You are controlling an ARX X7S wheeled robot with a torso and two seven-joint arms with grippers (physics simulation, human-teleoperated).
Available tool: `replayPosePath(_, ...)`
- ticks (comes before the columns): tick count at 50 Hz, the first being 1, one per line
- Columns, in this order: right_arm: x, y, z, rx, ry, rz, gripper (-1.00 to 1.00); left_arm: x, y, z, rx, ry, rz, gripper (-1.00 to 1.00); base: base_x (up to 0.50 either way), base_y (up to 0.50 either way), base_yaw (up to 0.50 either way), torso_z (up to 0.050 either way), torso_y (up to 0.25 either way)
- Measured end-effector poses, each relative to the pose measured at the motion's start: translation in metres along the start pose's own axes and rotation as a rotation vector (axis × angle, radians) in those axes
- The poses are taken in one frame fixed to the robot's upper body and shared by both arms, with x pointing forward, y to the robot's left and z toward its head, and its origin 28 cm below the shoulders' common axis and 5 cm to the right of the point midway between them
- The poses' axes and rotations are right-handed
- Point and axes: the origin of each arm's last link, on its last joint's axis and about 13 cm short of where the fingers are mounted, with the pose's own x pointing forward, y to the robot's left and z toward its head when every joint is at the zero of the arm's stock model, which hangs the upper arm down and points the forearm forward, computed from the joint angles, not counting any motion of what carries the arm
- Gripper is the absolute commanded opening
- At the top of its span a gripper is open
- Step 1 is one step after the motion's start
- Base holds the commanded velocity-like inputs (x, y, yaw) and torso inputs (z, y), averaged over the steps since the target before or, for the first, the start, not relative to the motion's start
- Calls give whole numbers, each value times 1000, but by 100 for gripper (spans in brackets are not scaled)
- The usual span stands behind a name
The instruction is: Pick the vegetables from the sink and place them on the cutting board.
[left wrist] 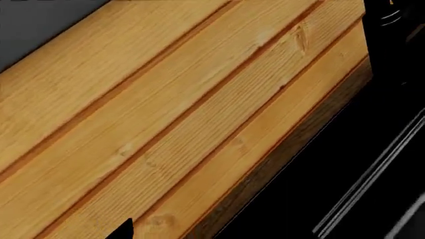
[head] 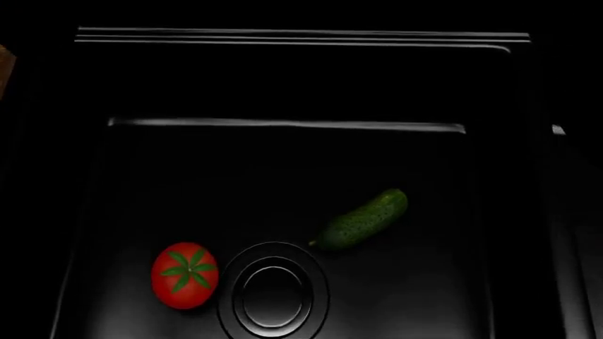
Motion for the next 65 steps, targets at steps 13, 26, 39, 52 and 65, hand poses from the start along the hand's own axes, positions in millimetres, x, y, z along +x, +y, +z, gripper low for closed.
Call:
replayPosePath(13, -4, -1, -5, -16, 84, 114, 100, -9, 16, -5, 58, 151, -310, 100, 1057, 32, -107, 10, -112)
replayPosePath(26, -7, -1, -6, -17, 122, 201, 100, -21, 16, -11, 80, 210, -489, 100, 1078, 32, -108, 11, -117)
replayPosePath(39, -4, -11, -1, -102, 193, 345, 100, -23, 13, -17, 94, 244, -615, 100, 1100, 32, -110, 11, -121)
replayPosePath(52, 0, -28, 9, -213, 263, 476, 100, -24, 15, -23, 113, 278, -676, 100, 1120, 33, -113, 12, -127)
replayPosePath(65, 3, -41, 1, -261, 366, 536, 100, -10, 7, -30, 83, 300, -761, 100, 1135, 33, -114, 12, -132)
